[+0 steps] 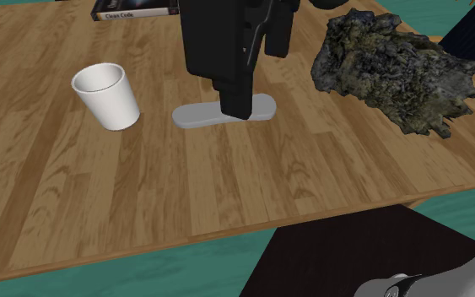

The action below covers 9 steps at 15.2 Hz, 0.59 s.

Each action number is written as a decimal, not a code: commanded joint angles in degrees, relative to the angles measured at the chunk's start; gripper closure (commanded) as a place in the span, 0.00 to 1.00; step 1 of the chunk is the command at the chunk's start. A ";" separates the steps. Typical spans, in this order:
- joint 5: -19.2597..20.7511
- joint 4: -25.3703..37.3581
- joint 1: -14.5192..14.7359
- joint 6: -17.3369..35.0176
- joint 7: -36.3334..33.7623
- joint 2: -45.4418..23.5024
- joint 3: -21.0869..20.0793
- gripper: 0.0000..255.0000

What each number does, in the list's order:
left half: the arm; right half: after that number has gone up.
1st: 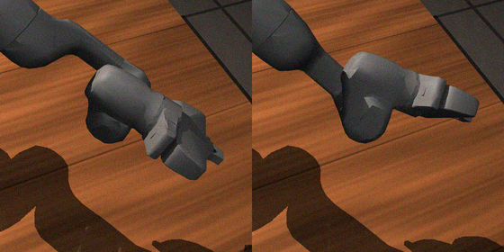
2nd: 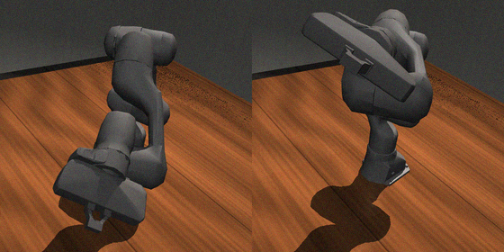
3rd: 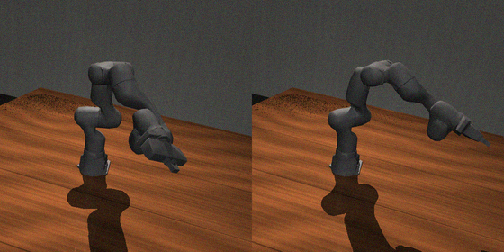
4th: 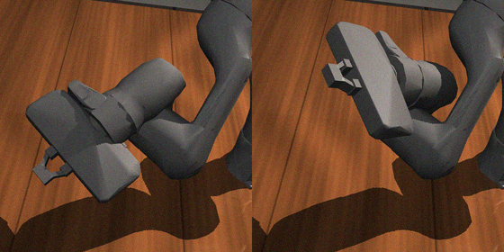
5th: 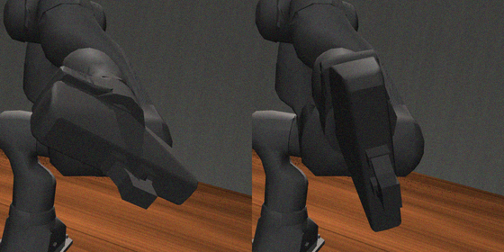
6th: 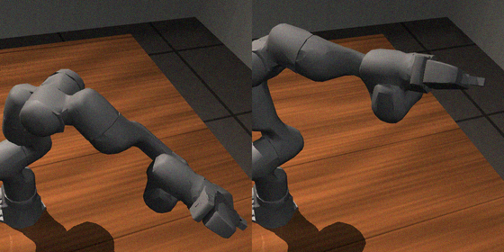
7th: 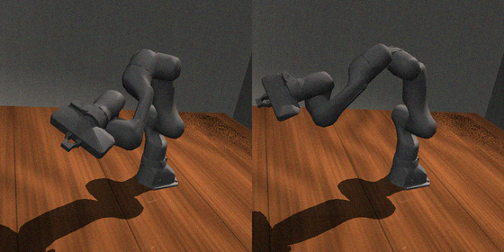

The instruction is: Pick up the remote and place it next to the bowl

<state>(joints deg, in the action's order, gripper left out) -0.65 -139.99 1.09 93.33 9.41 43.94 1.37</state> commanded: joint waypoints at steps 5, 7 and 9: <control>3.51 -3.12 0.23 6.99 8.78 -3.35 4.18 0.00; 5.07 -4.08 0.34 10.69 13.10 -5.74 6.26 0.00; 6.45 -4.63 0.52 14.48 17.37 -8.58 8.34 0.00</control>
<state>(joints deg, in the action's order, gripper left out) 4.96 -143.95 1.59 105.70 24.30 36.48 8.54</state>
